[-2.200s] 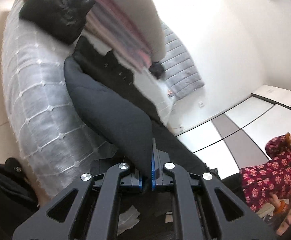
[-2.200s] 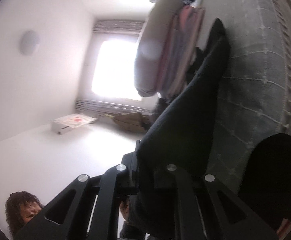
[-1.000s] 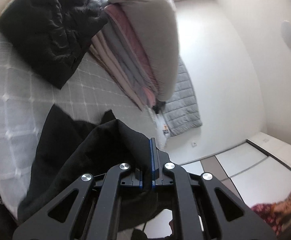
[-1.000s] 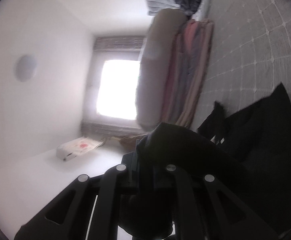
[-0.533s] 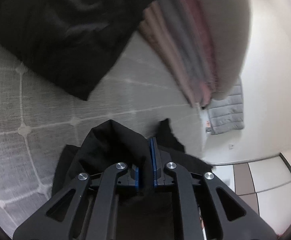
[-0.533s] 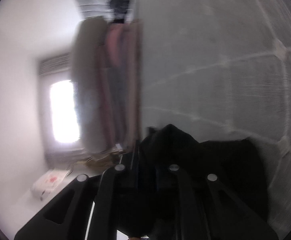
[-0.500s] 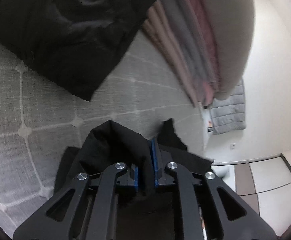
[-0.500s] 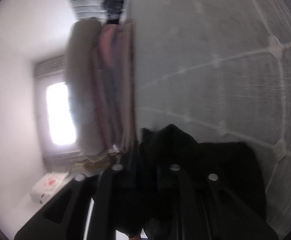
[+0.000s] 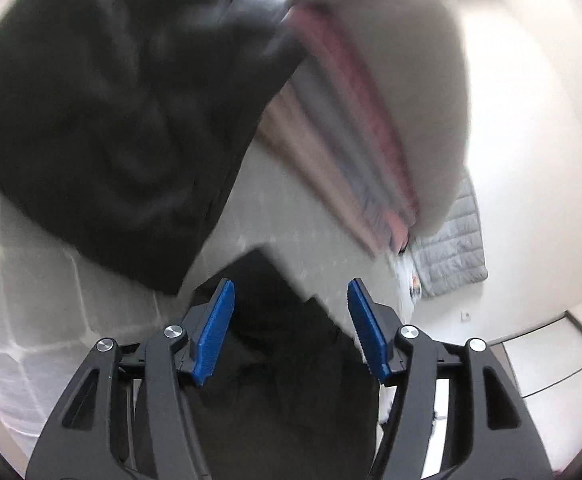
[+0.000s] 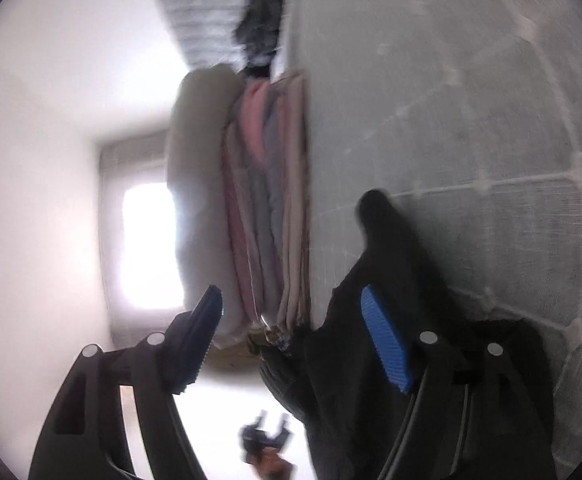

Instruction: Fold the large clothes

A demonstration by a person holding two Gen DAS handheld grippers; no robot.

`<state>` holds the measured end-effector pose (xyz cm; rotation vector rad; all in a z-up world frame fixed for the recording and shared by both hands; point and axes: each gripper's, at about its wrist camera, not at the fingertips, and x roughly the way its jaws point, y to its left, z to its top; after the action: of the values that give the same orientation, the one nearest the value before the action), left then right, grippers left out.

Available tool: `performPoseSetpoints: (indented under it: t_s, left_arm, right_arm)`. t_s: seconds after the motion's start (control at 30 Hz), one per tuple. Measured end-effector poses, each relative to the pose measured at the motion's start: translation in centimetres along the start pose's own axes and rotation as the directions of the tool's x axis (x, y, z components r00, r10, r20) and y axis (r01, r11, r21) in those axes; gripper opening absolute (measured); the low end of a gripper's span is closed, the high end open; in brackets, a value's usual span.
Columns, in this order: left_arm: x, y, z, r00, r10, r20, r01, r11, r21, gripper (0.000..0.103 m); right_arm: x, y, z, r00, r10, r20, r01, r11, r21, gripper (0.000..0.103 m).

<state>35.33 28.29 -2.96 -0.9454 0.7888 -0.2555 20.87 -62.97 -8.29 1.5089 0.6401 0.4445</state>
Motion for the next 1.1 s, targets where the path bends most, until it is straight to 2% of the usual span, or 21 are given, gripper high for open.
performPoseSetpoints:
  t_s: [0.1,0.17,0.27,0.3,0.37,0.4,0.43,0.47,0.5,0.53,0.57,0.6,0.67,0.7,0.77,0.83,0.93,0.97,1.0,1.07,1.1]
  left_arm:
    - [-1.9,-2.7,-1.2,0.998,-0.058,0.029,0.054,0.991,0.126,0.058]
    - [-0.4,-4.4,-3.4,0.994,-0.086,-0.068,0.098,0.974,0.205,0.062]
    - [3.2,-4.6,-6.6,0.980,-0.032,-0.199,0.085,0.960,0.268,0.062]
    - [4.8,-4.0,-7.7,0.973,0.017,-0.229,0.049,0.959,0.280,0.062]
    - [6.8,-2.2,-8.5,0.965,0.073,-0.252,-0.003,0.963,0.268,0.062]
    - [7.8,-1.0,-8.6,0.962,0.153,-0.228,-0.083,0.953,0.291,0.062]
    - [8.5,0.6,-8.5,0.954,0.202,-0.221,-0.132,0.947,0.292,0.059]
    - [9.1,2.5,-8.2,0.947,0.202,-0.248,-0.141,0.959,0.245,0.045]
    - [9.2,3.7,-8.0,0.944,0.207,-0.256,-0.153,0.965,0.215,0.026]
    - [8.9,4.5,-7.7,0.944,0.198,-0.264,-0.151,0.971,0.188,0.021]
    - [8.1,4.9,-7.3,0.952,0.167,-0.258,-0.131,0.980,0.150,0.021]
    - [7.4,4.6,-7.1,0.957,0.178,-0.231,-0.143,0.977,0.161,0.021]
    - [6.0,2.7,-7.1,0.970,0.182,-0.164,-0.143,0.965,0.221,0.024]
    - [5.4,1.3,-7.3,0.979,0.138,-0.147,-0.101,0.967,0.233,0.026]
    - [5.2,-1.3,-8.0,0.989,0.054,-0.141,-0.013,0.961,0.277,0.032]
    - [6.5,-4.2,-9.5,0.987,0.006,-0.160,0.050,0.938,0.344,0.034]
    - [9.8,-6.7,-11.2,0.982,0.034,-0.184,0.053,0.894,0.446,0.035]
    - [11.3,-7.0,-11.8,0.982,0.093,-0.165,0.003,0.863,0.505,0.035]
    - [12.4,-7.1,-12.1,0.978,0.139,-0.153,-0.037,0.847,0.531,0.035]
    - [13.9,-5.5,-11.8,0.970,0.206,-0.129,-0.111,0.847,0.519,0.035]
    - [14.6,-4.6,-11.6,0.959,0.272,-0.077,-0.192,0.827,0.528,0.035]
  right_arm:
    - [2.1,2.9,-2.6,0.996,0.029,-0.087,-0.040,0.992,-0.121,0.077]
    - [5.1,4.1,-4.3,0.983,0.010,-0.182,-0.042,0.985,-0.169,0.081]
    - [10.2,3.5,-7.6,0.946,-0.049,-0.319,-0.018,0.979,-0.205,0.081]
    - [11.2,2.8,-8.1,0.939,-0.068,-0.338,-0.001,0.980,-0.199,0.081]
    - [12.5,0.8,-8.3,0.929,-0.166,-0.330,0.098,0.972,-0.213,0.081]
    - [12.6,-0.9,-7.7,0.928,-0.227,-0.296,0.167,0.963,-0.213,0.081]
    - [12.1,-2.1,-7.2,0.936,-0.224,-0.271,0.181,0.967,-0.177,0.075]
    - [11.2,-3.3,-6.8,0.948,-0.205,-0.242,0.181,0.976,-0.118,0.060]
    - [10.0,-4.1,-6.3,0.963,-0.180,-0.201,0.172,0.983,-0.059,0.054]
    - [9.2,-4.0,-6.2,0.971,-0.159,-0.176,0.153,0.987,-0.050,0.054]
    - [8.7,-3.1,-6.4,0.972,-0.174,-0.157,0.162,0.983,-0.087,0.056]
    - [8.6,-2.0,-6.6,0.970,-0.194,-0.147,0.175,0.975,-0.137,0.057]
    - [9.2,-0.3,-7.3,0.972,-0.152,-0.177,0.119,0.975,-0.186,0.068]
    - [10.0,0.8,-7.8,0.972,-0.108,-0.211,0.065,0.977,-0.203,0.068]
    - [12.0,2.3,-8.7,0.958,-0.050,-0.282,-0.017,0.973,-0.230,0.076]
    - [14.9,2.5,-9.6,0.925,-0.001,-0.381,-0.080,0.977,-0.198,0.080]
    - [19.1,0.7,-10.1,0.883,-0.035,-0.469,-0.052,0.984,-0.172,0.080]
    - [19.5,-0.3,-9.7,0.884,-0.059,-0.463,-0.019,0.986,-0.164,0.080]
    - [19.5,-1.6,-8.9,0.896,-0.099,-0.434,0.029,0.986,-0.163,0.080]
    - [19.0,-4.1,-6.4,0.935,-0.090,-0.343,0.058,0.993,-0.104,0.077]
    - [18.5,-4.8,-5.7,0.948,-0.079,-0.307,0.057,0.995,-0.077,0.075]
